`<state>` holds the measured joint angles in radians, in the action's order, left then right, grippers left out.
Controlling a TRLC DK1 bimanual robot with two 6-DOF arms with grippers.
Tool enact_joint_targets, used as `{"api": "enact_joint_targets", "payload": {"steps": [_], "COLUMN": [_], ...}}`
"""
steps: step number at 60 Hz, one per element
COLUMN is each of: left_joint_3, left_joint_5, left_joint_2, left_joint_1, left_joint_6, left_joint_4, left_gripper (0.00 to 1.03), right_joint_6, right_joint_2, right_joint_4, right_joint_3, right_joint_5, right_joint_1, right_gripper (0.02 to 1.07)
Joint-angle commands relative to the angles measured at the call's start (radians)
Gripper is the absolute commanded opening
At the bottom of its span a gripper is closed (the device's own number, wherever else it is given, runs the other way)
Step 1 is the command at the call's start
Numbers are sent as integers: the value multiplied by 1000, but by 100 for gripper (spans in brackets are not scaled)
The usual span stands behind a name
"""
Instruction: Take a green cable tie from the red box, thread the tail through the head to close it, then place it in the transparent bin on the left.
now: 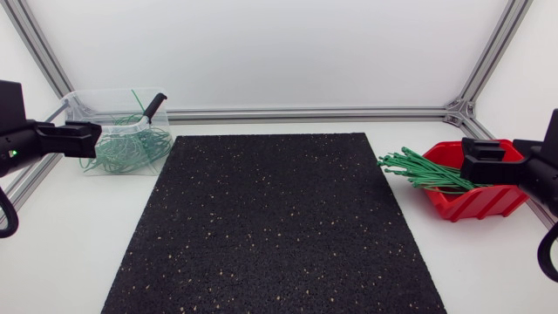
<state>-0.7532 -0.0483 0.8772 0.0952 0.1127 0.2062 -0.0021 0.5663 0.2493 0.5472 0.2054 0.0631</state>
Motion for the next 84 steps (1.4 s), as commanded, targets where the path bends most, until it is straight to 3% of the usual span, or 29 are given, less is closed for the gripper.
{"api": "enact_joint_targets", "payload": {"steps": [1,17,59,84], "left_joint_3": [72,226,499,684], "left_joint_5": [-4,-18,8,37], "left_joint_2": [-66,-231,-575,-795], "left_joint_1": [-20,-22,-49,-83], "left_joint_6": [-28,-67,-96,-108], "left_joint_4": [-34,-99,-146,-190], "left_gripper": [100,100,100,100], "right_joint_6": [-13,-10,2,2], "right_joint_2": [-46,-191,-562,-566], "right_joint_4": [-24,-80,-247,-249], "right_joint_3": [-64,-195,-543,-547], "right_joint_5": [-4,-53,-204,-205], "right_joint_1": [-8,-21,-63,-63], "right_gripper": [102,102,102,102]}}
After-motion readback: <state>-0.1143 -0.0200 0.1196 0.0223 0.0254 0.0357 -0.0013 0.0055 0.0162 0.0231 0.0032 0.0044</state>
